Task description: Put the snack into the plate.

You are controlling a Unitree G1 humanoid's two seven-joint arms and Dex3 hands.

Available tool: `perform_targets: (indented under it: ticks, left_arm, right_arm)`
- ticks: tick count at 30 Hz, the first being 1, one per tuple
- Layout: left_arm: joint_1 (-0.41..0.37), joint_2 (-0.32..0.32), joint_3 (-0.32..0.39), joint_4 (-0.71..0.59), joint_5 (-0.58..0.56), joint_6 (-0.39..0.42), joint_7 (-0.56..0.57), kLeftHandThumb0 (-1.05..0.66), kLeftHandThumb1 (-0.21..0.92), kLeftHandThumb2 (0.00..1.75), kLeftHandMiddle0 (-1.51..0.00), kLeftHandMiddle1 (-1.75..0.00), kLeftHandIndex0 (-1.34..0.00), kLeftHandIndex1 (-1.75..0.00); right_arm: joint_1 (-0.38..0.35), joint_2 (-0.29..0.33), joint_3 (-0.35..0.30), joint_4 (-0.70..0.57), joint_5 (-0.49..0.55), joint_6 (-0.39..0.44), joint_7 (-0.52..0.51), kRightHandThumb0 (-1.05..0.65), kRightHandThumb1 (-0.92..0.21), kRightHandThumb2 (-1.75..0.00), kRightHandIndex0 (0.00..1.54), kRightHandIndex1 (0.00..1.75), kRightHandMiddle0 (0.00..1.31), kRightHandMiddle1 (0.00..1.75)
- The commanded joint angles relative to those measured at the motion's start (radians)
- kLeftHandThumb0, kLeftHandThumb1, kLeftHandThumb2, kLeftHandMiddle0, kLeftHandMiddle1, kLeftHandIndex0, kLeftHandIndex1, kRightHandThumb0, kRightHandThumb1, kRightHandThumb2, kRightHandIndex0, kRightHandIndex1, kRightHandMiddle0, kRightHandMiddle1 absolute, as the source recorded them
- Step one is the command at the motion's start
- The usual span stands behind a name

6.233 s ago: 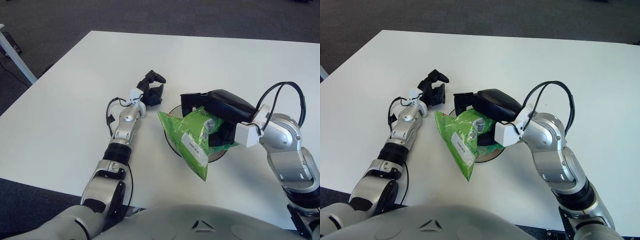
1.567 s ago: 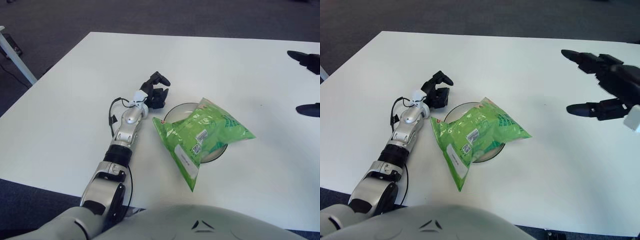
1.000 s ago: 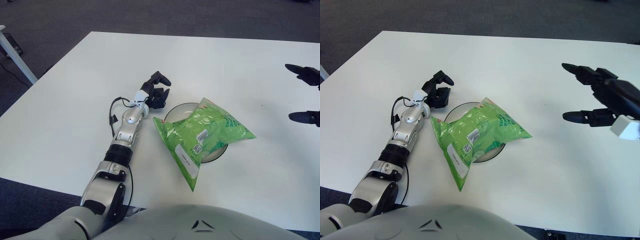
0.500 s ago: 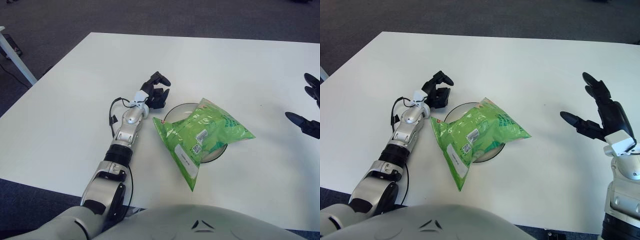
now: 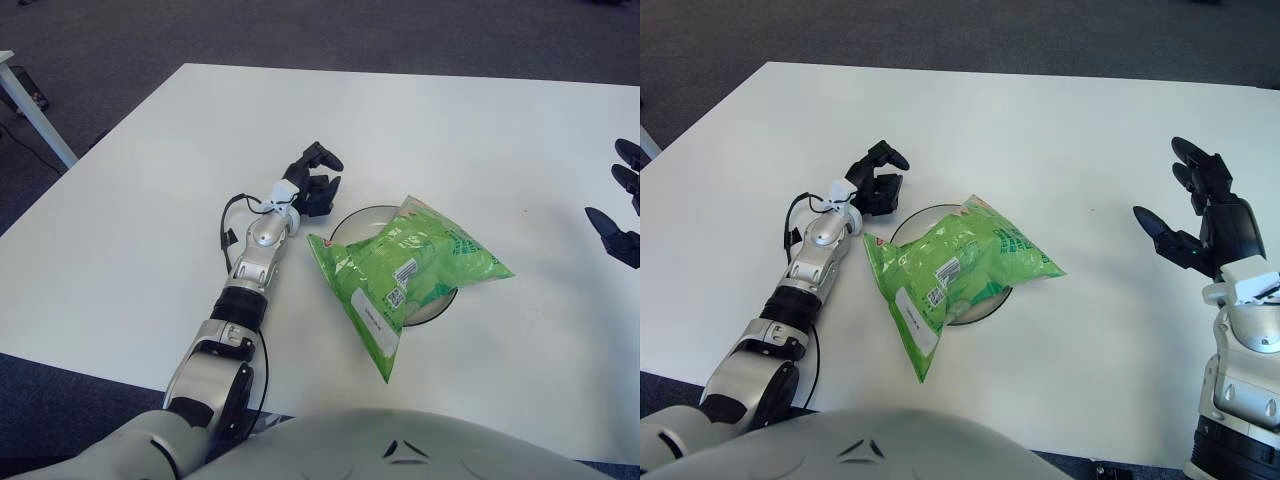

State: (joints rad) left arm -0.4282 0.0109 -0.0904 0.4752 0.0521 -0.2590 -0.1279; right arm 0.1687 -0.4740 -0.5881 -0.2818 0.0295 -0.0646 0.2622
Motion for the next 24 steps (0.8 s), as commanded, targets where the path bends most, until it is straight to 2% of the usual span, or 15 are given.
perform_targets:
  ticks: [1,11,15,19,24]
  left_arm:
    - [0.050,0.006,-0.003,0.051,0.013,0.005,0.005,-0.38,0.68,0.85,-1.02,-1.75,-0.33,-1.75]
    - [0.044,0.003,-0.001,0.071,0.009,-0.011,0.006,-0.38,0.68,0.85,-1.03,-1.75,-0.33,-1.75]
    - [0.044,0.002,-0.001,0.070,0.011,-0.006,0.011,-0.38,0.68,0.85,-1.03,-1.75,-0.33,-1.75]
    - [0.045,0.001,-0.001,0.069,0.014,-0.002,0.017,-0.38,0.68,0.85,-1.03,-1.75,-0.33,-1.75]
    - [0.042,0.000,-0.001,0.070,0.012,0.003,0.017,-0.38,0.69,0.85,-1.03,-1.75,-0.33,-1.75]
  right_arm:
    - [0.000,0.015,0.011,-0.009,0.023,0.004,-0.012,-0.95,-0.92,-0.51,0.00,0.43,0.00,0.46]
    - [0.009,0.030,0.032,-0.017,0.038,0.026,-0.020,-0.96,-0.92,-0.54,0.00,0.39,0.00,0.49]
    - [0.026,0.061,0.030,-0.022,0.115,0.051,-0.002,-0.94,-0.92,-0.54,0.00,0.38,0.00,0.50]
    - [0.048,0.117,0.059,-0.047,0.195,0.083,0.002,-0.92,-0.92,-0.55,0.00,0.39,0.00,0.52]
    - [0.057,0.146,0.085,-0.085,0.233,0.126,-0.012,-0.93,-0.92,-0.65,0.00,0.39,0.00,0.55]
